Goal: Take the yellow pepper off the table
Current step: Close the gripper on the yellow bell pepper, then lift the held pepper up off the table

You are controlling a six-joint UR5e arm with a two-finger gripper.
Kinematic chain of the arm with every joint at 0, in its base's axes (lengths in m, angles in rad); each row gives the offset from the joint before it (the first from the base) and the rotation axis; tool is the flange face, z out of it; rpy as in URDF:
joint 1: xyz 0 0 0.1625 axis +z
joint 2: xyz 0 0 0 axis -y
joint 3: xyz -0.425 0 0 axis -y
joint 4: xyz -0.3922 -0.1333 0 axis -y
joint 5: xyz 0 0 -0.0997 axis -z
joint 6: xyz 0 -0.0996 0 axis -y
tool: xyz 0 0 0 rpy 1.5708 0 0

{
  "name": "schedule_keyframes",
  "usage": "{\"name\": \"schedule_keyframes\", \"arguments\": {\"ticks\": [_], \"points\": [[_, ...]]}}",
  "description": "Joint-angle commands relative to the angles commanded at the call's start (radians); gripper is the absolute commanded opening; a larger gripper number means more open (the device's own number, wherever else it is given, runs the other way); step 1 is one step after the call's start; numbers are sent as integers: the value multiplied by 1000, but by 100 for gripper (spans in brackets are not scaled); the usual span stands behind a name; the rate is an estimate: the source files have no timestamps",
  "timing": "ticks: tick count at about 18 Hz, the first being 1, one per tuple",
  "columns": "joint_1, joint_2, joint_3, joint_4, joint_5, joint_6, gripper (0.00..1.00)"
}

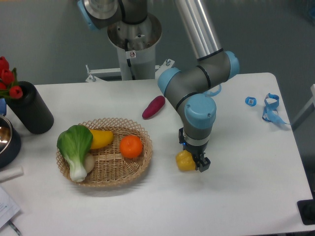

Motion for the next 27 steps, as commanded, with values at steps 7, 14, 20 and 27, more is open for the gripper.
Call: {"name": "schedule_keyframes", "arguments": {"ticks": [7,14,20,27], "points": [[8,8,26,-5,6,-161,55],[49,17,109,-14,8,-223,56],[119,20,166,-17,-1,-219,56],[202,20,273,-135,-40,-219,55]]}}
